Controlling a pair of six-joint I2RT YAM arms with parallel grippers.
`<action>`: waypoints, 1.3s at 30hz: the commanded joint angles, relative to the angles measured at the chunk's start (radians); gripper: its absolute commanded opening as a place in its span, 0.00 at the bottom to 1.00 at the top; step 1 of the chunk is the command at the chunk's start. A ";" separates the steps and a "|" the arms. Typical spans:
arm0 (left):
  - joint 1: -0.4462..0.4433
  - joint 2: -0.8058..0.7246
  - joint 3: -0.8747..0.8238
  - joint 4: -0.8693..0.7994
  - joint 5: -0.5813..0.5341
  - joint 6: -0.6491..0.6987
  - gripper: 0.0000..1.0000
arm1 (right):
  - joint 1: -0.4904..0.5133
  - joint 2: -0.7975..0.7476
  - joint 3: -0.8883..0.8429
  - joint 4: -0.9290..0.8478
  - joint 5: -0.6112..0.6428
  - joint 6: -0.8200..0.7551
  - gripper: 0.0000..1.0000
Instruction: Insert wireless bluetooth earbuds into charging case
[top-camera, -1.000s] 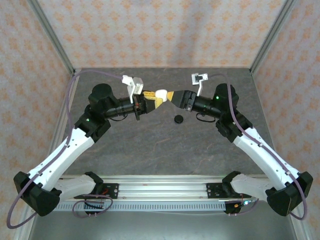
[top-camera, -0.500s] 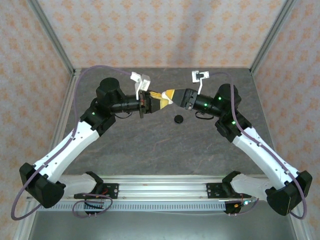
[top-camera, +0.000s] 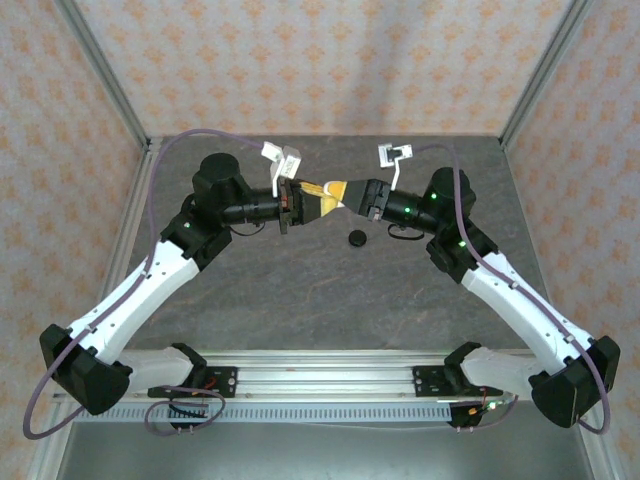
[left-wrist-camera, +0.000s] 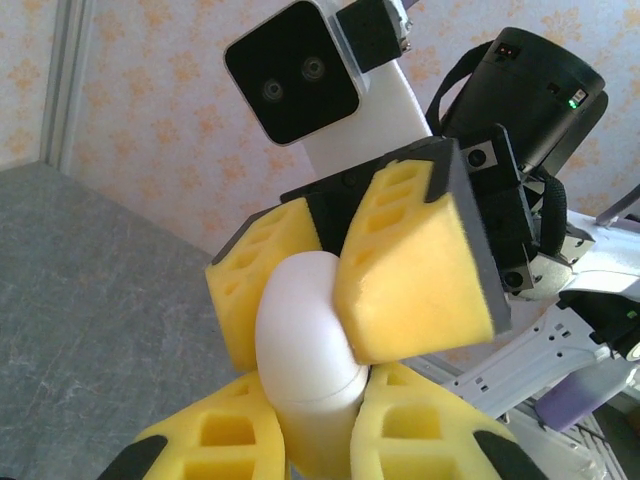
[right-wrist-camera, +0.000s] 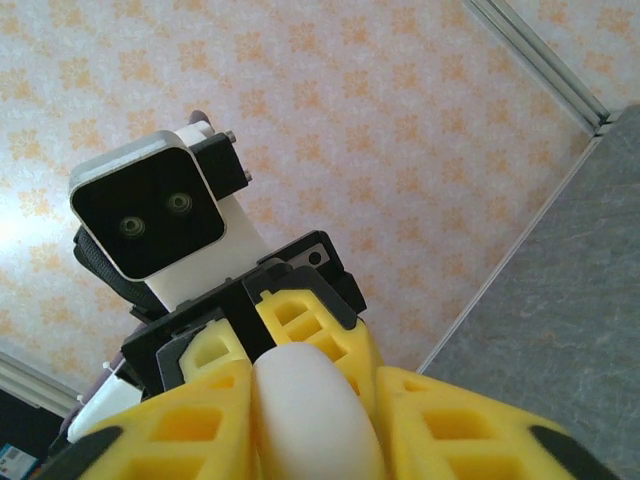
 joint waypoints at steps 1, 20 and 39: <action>0.009 -0.005 0.029 0.019 0.001 0.004 0.00 | 0.004 0.002 -0.007 0.039 0.000 0.008 0.24; 0.022 -0.085 0.018 -0.325 -0.406 0.220 1.00 | 0.003 0.053 0.046 -0.263 0.290 0.003 0.15; 0.168 -0.042 -0.039 -0.581 -0.779 0.227 1.00 | -0.019 0.909 0.395 -0.251 0.079 0.171 0.13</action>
